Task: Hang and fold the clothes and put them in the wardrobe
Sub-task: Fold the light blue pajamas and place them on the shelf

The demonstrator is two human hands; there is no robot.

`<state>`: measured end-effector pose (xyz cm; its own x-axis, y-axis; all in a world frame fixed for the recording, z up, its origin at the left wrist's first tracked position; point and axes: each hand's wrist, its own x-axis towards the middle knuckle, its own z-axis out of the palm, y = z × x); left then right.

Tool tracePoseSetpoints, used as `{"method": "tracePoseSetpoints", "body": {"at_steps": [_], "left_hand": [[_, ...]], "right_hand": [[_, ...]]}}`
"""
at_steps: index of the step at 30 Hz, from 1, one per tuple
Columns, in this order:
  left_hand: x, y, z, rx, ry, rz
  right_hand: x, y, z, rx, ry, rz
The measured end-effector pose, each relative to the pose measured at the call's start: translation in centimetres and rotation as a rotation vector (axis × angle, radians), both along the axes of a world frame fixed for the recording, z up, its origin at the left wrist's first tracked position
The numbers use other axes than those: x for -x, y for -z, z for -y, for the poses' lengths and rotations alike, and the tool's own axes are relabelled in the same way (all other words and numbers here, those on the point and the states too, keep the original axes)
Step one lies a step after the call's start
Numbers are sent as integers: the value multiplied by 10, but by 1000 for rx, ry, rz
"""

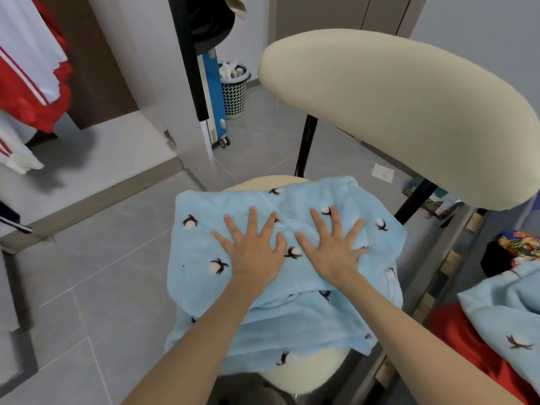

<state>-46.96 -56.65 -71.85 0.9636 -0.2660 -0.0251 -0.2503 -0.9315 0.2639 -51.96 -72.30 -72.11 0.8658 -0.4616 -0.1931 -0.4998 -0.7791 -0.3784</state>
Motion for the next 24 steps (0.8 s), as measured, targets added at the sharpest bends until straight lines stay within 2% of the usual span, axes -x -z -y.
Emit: {"method": "tracePoseSetpoints", "body": {"at_steps": [8, 11, 14, 16, 18, 21, 24], "left_hand": [[-33, 3, 1, -22, -7, 10], [-23, -3, -8, 6, 54, 3], [-2, -10, -24, 2, 202, -24], [20, -9, -33, -68, 339, -9], [34, -6, -40, -154, 396, 26], [39, -10, -41, -219, 361, 40], [37, -15, -41, -187, 353, 35]], "right_hand": [[-33, 2, 9, -28, -83, 70], [-15, -9, 12, -114, -148, 97], [15, -26, 28, -155, -325, 51], [37, -34, 40, -55, -497, -13], [53, -36, 50, 138, -614, -63], [59, -37, 54, 396, -561, -84], [57, -34, 48, 513, -485, -85]]}}
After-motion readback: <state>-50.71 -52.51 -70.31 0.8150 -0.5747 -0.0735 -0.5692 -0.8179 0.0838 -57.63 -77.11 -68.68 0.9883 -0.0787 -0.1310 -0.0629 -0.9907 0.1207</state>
